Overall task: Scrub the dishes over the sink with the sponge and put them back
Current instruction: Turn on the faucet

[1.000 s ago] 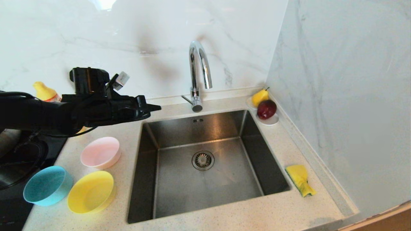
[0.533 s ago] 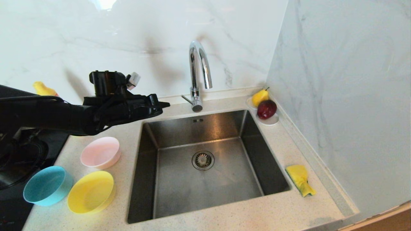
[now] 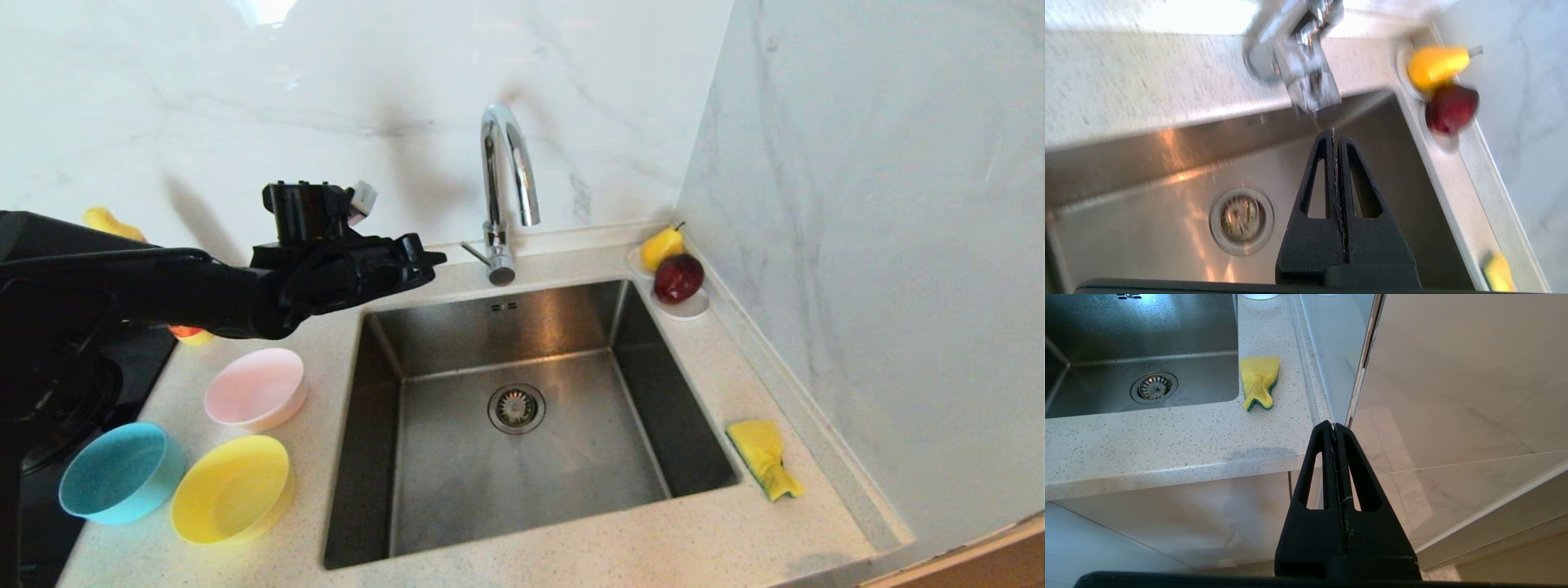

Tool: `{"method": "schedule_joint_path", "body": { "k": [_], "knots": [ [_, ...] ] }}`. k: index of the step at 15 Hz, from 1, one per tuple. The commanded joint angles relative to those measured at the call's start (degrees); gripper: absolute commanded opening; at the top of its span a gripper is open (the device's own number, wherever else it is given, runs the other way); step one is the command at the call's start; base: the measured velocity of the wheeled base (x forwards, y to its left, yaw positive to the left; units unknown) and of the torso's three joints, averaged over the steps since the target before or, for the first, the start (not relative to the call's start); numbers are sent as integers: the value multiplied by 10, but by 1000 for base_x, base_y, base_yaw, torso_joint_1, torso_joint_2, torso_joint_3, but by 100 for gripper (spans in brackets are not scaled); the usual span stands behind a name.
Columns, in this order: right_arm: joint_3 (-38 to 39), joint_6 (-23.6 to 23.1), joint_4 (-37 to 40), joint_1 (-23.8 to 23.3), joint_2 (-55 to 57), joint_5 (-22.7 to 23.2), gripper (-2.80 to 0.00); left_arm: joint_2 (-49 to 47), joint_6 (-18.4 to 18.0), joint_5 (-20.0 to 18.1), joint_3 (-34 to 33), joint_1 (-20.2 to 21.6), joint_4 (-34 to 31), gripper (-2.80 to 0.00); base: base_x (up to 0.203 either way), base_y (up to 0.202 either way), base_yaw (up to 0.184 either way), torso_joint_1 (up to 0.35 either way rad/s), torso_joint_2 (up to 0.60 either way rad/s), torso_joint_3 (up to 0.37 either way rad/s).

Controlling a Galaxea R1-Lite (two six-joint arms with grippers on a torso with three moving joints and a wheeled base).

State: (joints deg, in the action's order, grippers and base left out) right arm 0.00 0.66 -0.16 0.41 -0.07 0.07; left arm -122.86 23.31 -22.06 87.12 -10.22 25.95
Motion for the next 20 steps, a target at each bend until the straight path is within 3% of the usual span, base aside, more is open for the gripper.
{"method": "schedule_joint_path", "body": {
  "k": [1,5,9,20],
  "knots": [
    [0,0,0,0,0,0,-280,-19,3,9,26,-3,-1,-280,0,0,0,0,0,0],
    [0,0,0,0,0,0,-280,-43,3,13,51,-8,1,-280,0,0,0,0,0,0],
    [0,0,0,0,-1,0,-280,-73,2,41,101,-11,-1,-280,0,0,0,0,0,0],
    [0,0,0,0,0,0,-280,-117,3,43,185,-11,-14,-280,0,0,0,0,0,0]
  ]
}}
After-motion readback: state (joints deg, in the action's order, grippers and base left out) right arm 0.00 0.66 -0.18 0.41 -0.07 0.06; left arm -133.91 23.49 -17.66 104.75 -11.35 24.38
